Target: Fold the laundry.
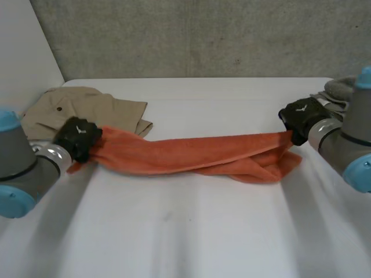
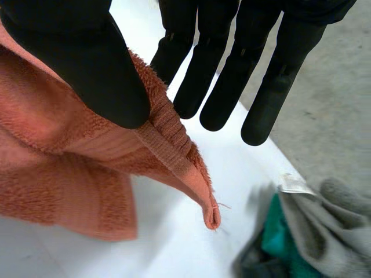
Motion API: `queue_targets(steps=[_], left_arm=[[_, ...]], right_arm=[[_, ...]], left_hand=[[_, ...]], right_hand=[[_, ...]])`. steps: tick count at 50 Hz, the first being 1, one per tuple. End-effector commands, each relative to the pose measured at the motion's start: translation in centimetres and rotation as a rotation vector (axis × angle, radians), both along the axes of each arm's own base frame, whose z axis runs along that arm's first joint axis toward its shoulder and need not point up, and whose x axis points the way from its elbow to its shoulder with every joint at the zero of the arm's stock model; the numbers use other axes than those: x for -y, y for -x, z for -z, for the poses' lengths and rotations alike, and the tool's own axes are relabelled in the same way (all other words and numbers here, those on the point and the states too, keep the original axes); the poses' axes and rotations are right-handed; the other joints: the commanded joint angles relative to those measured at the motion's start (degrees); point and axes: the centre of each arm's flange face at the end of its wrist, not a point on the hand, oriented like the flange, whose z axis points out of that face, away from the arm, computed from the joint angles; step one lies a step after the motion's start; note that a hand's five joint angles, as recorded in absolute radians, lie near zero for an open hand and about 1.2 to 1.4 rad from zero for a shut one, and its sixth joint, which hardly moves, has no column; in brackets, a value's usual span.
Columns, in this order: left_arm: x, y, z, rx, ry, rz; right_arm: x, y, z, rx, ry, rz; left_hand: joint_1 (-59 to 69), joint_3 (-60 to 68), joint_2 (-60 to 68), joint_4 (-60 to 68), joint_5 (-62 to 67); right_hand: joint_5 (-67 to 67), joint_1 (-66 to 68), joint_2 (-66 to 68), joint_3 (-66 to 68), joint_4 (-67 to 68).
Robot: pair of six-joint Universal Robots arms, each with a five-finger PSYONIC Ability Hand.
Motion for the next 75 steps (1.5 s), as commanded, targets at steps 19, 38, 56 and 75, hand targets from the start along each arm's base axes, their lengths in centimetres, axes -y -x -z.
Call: queue_targets(steps=[19, 38, 56, 75], left_arm=[[-6.0, -0.9, -19.0, -0.336, -0.084, -0.074], [6.1, 3.9, -26.4, -0.534, 0.521, 0.001], [7.3, 4.2, -25.0, -0.761, 0.533, 0.001], [6.3, 3.3, 0.4, -0.335, -0.092, -0.068]], right_arm=[[-2.8, 8.4, -14.0, -0.068, 0.089, -0.022], [9.2, 4.2, -18.5, 0.196, 0.806, 0.123], [8.5, 4.1, -19.8, 0.424, 1.002, 0.080], [5.4, 4.9, 3.9, 0.171, 0.230, 0.063]], left_hand=[[14.2, 12.7, 12.4, 11.5, 14.9], [14.2, 12.7, 12.4, 11.5, 14.9], [14.2, 12.7, 12.4, 11.5, 14.9], [0.2, -1.4, -1.7, -2.5, 0.8]], right_hand=[[13.7, 14.8, 12.3, 11.8, 11.3], [13.7, 14.8, 12.3, 11.8, 11.3], [13.7, 14.8, 12.3, 11.8, 11.3], [13.7, 14.8, 12.3, 11.8, 11.3]])
